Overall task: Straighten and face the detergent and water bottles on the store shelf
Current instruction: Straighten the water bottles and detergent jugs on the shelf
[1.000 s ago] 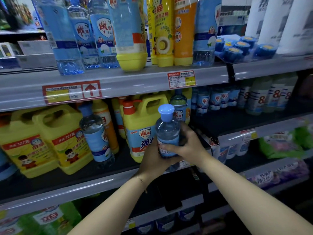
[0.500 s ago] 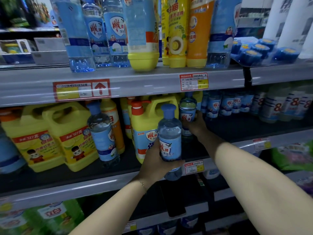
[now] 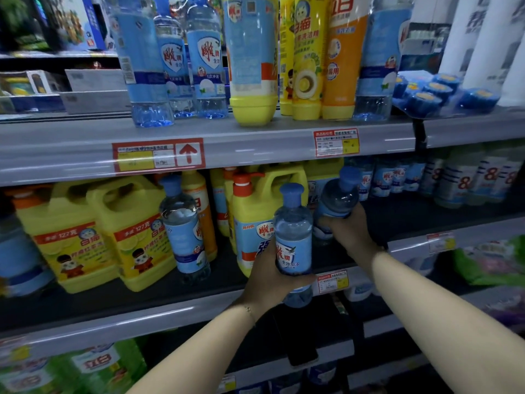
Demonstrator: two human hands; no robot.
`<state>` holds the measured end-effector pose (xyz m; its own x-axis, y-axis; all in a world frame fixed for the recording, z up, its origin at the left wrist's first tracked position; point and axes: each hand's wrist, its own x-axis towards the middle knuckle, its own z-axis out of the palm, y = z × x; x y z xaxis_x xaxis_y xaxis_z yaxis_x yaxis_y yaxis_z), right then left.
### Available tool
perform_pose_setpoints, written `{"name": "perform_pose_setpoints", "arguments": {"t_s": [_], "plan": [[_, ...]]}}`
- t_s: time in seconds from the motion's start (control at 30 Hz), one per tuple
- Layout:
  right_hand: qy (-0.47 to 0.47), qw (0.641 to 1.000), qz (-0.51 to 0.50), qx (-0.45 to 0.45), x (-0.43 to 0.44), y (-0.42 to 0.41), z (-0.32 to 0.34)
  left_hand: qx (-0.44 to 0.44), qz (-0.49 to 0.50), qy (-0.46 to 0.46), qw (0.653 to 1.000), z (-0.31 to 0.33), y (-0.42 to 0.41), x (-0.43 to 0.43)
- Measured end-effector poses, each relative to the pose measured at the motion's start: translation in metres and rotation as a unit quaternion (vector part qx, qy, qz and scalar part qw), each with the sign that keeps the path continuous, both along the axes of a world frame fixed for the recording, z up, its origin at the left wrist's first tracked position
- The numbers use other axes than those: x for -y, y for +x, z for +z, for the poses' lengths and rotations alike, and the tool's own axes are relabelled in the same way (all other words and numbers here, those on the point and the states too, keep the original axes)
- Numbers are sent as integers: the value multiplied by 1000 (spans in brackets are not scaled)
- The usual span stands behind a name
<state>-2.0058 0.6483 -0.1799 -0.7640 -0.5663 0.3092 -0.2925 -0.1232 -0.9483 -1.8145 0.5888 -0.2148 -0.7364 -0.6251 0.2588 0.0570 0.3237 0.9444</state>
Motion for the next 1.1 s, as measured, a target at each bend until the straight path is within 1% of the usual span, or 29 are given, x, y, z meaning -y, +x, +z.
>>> {"name": "perform_pose_setpoints", "arguments": {"t_s": [0.1,0.27,0.33,0.43,0.53,0.77,0.9,1.0,1.1], "plan": [[-8,999,-21,-37,-24,25,12,-7,1,9,1000,-3,10,0],[24,990,-37,-132,-56,79,31,-10,1,9,1000,8,29,3],[6,988,-30,-149,-62,99,38,-27,-8,15,999,22,37,1],[-51,987,-20,-151,-66,129,58,-74,-38,10,997,45,57,-2],[-83,983,4,-162,-67,158,84,-117,-39,-38,992,72,82,1],[-134,970,52,-198,-46,205,140,-198,-6,-140,970,156,148,14],[-178,960,50,-212,-23,232,177,-210,23,-200,957,206,183,30],[-211,953,45,-212,-6,249,209,-222,76,-235,943,246,203,43],[-224,940,12,-255,8,257,244,-222,125,-256,933,278,215,60]]}}
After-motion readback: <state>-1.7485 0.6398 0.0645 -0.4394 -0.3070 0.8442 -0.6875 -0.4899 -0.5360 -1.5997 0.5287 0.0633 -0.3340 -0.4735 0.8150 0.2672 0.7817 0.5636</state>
